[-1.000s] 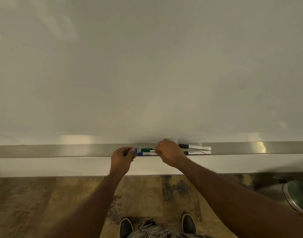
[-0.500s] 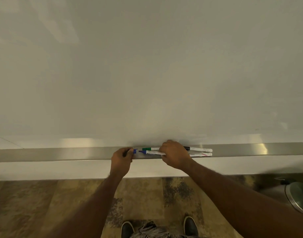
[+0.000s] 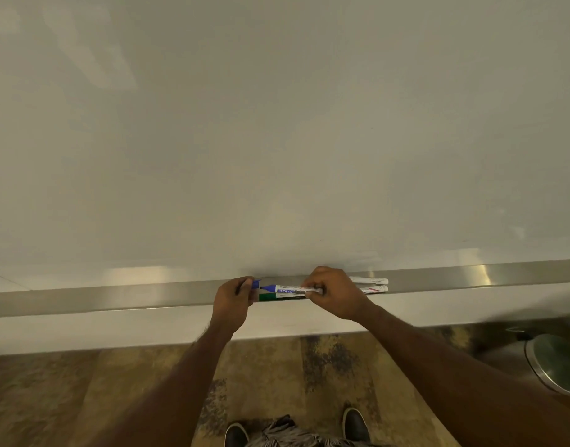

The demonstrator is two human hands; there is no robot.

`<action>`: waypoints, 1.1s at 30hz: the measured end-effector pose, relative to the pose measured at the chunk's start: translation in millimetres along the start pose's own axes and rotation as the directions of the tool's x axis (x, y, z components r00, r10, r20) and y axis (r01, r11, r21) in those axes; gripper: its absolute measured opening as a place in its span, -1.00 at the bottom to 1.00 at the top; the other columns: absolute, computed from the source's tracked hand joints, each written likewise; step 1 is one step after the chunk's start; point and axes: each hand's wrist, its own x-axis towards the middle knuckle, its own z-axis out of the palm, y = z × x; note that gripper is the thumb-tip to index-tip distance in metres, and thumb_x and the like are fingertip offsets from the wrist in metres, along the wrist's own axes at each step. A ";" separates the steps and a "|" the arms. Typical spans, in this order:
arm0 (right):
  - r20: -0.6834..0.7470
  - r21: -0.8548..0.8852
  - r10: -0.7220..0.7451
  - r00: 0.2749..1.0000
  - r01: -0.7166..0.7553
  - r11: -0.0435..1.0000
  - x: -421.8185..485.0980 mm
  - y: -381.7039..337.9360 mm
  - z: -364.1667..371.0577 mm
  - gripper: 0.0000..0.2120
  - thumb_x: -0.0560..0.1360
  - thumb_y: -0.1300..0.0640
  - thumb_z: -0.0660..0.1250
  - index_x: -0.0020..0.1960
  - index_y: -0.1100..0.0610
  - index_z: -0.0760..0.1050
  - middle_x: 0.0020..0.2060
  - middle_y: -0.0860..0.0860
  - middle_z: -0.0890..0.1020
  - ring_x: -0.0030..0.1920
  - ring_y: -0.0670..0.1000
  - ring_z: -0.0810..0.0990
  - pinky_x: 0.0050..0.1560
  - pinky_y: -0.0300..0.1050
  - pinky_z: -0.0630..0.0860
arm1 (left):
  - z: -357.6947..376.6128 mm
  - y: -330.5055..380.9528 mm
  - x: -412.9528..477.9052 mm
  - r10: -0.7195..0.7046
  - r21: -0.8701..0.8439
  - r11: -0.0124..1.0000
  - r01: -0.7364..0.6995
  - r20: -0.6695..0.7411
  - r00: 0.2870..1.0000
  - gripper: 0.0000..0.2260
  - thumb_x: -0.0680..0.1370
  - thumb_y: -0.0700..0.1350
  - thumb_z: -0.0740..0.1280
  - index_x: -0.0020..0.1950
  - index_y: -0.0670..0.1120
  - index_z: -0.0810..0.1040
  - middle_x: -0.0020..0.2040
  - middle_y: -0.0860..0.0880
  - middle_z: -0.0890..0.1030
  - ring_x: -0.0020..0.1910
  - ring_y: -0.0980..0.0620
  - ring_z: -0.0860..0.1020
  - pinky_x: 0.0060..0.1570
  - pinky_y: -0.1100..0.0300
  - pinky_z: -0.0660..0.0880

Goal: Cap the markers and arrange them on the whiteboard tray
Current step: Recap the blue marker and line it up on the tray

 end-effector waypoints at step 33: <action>-0.109 0.142 0.111 0.988 -0.095 0.985 9.1 10.7 -9.2 -0.87 0.44 0.25 0.43 -0.01 0.19 0.66 -0.13 0.09 0.68 -0.14 0.00 0.60 -0.08 -0.28 0.52 | -1.4 3.5 7.8 0.272 0.337 0.890 -0.307 0.150 0.951 -0.86 0.54 -0.13 0.34 0.06 -0.05 0.65 -0.10 0.01 0.66 -0.18 0.15 0.57 -0.21 0.43 0.44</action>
